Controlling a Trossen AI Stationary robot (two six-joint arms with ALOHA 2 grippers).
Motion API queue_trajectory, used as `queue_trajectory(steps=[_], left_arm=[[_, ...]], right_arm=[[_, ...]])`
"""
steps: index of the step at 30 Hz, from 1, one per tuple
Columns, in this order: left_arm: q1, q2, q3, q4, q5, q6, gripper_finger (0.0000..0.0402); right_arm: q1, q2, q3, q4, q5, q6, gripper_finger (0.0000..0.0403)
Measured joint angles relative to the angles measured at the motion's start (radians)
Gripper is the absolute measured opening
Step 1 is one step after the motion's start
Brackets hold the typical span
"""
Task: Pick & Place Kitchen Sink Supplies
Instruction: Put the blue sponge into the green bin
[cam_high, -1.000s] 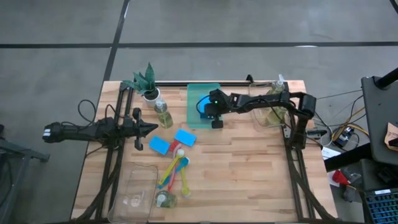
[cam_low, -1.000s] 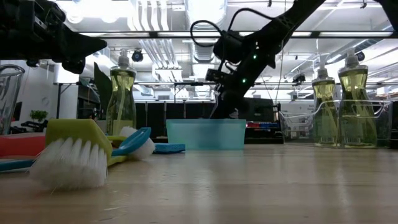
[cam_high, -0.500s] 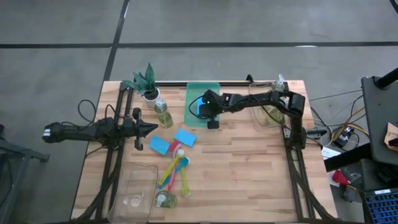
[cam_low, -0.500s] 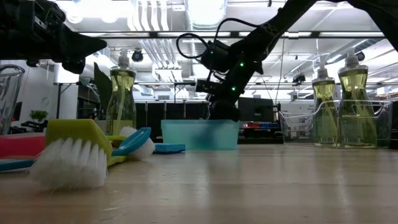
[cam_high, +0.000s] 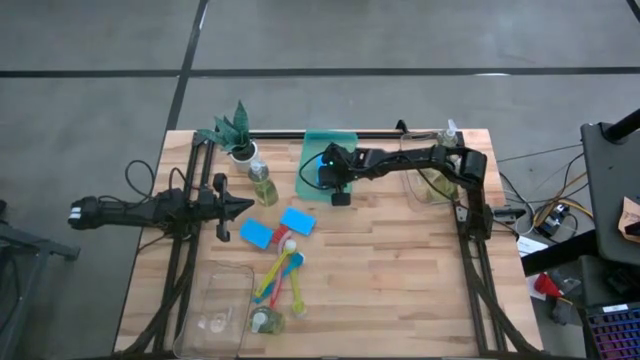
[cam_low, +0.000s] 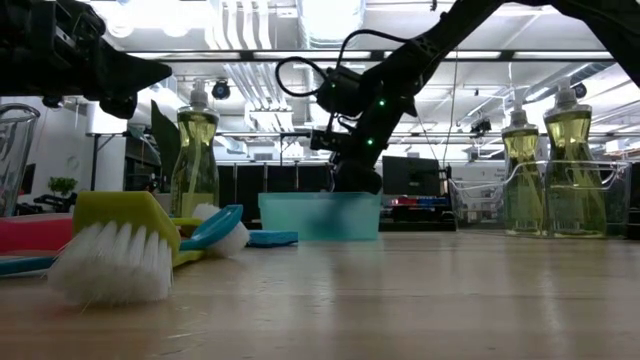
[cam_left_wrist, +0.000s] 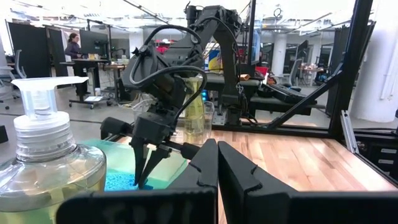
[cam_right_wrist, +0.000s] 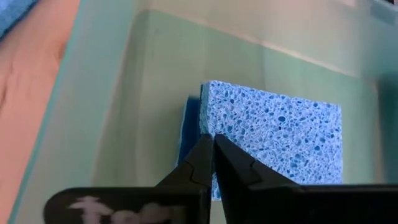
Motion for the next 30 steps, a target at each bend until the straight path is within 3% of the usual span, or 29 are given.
queue_trajectory(steps=[16, 25, 30], left_arm=[[0.0, 0.0, 0.0, 0.0, 0.0, 0.0, 0.0003], [0.0, 0.0, 0.0, 0.0, 0.0, 0.0, 0.0003], [0.0, 0.0, 0.0, -0.001, 0.0, 0.0, 0.0003]], right_arm=[[0.007, -0.02, 0.004, -0.062, 0.03, 0.094, 0.0169], [0.047, -0.148, 0.012, -0.077, 0.065, 0.148, 0.0189], [0.128, -0.168, 0.012, -0.051, -0.048, 0.1, 0.0184]])
